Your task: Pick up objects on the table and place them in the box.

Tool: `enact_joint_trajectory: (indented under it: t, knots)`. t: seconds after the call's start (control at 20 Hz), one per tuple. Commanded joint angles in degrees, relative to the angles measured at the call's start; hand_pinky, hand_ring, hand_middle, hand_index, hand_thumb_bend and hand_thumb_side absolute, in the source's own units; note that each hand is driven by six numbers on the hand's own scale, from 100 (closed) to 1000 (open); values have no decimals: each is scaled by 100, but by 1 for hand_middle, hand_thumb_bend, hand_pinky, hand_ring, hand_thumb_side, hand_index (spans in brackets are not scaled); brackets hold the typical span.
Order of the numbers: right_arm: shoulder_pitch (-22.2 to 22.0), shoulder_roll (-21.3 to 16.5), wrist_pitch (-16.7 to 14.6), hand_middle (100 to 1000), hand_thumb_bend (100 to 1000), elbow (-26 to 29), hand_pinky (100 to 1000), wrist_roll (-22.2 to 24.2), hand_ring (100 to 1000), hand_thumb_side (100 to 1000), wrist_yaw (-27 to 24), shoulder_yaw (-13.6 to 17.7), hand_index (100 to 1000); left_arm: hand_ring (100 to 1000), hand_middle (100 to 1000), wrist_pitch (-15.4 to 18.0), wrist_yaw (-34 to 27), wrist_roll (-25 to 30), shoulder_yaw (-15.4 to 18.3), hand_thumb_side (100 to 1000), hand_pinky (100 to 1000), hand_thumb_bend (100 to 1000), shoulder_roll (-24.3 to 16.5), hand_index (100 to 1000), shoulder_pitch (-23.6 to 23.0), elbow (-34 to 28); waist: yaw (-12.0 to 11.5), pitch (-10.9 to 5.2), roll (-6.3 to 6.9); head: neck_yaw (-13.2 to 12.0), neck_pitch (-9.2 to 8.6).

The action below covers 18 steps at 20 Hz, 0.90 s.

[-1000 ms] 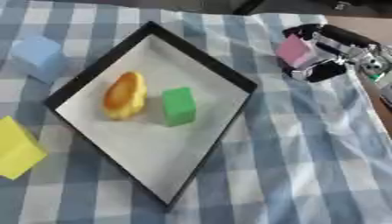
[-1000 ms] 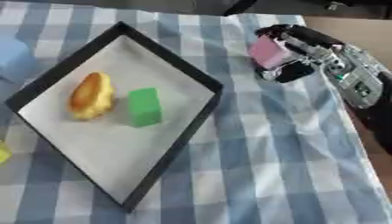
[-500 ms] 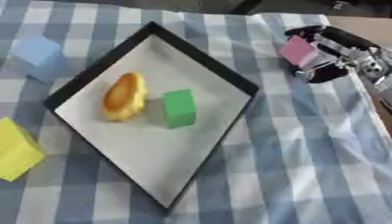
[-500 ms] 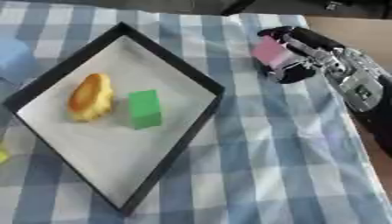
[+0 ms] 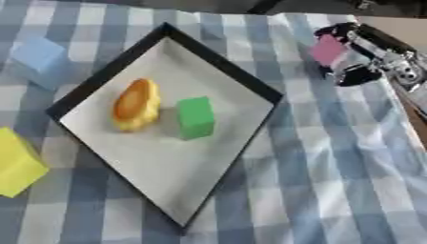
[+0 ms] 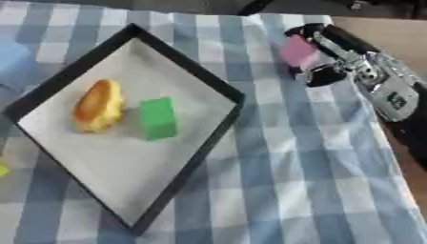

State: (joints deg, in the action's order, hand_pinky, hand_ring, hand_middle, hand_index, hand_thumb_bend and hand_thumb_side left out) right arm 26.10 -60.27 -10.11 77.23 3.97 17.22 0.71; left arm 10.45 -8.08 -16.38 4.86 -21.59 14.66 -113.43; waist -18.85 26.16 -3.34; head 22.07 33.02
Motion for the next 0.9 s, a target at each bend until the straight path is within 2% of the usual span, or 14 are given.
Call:
enact_joint_trajectory:
  t: [0.05, 0.5, 0.7, 0.9]
  knots:
    - [21, -256, 13, 617, 100, 118, 781, -200, 759, 100, -110, 75, 745, 677, 616, 9, 0, 12, 34, 776, 820, 100, -102, 832, 10, -116, 23, -116, -47, 20, 25]
    - [129, -360, 55, 599, 100, 409, 780, -211, 745, 100, -429, 33, 730, 677, 616, 7, -1, 27, 47, 770, 821, 100, -133, 832, -43, -116, 146, -268, -32, 35, 153]
    - [442, -411, 110, 573, 100, 624, 777, -224, 715, 100, -524, -100, 703, 678, 619, -17, 11, 28, 57, 766, 821, 100, -153, 833, -127, -116, 261, -447, 8, 54, 322]
    - [940, -323, 140, 569, 100, 930, 774, -110, 709, 100, -544, -399, 698, 686, 636, -27, 49, 36, 63, 751, 822, 100, -218, 837, -177, -116, 370, -707, 69, 58, 537]
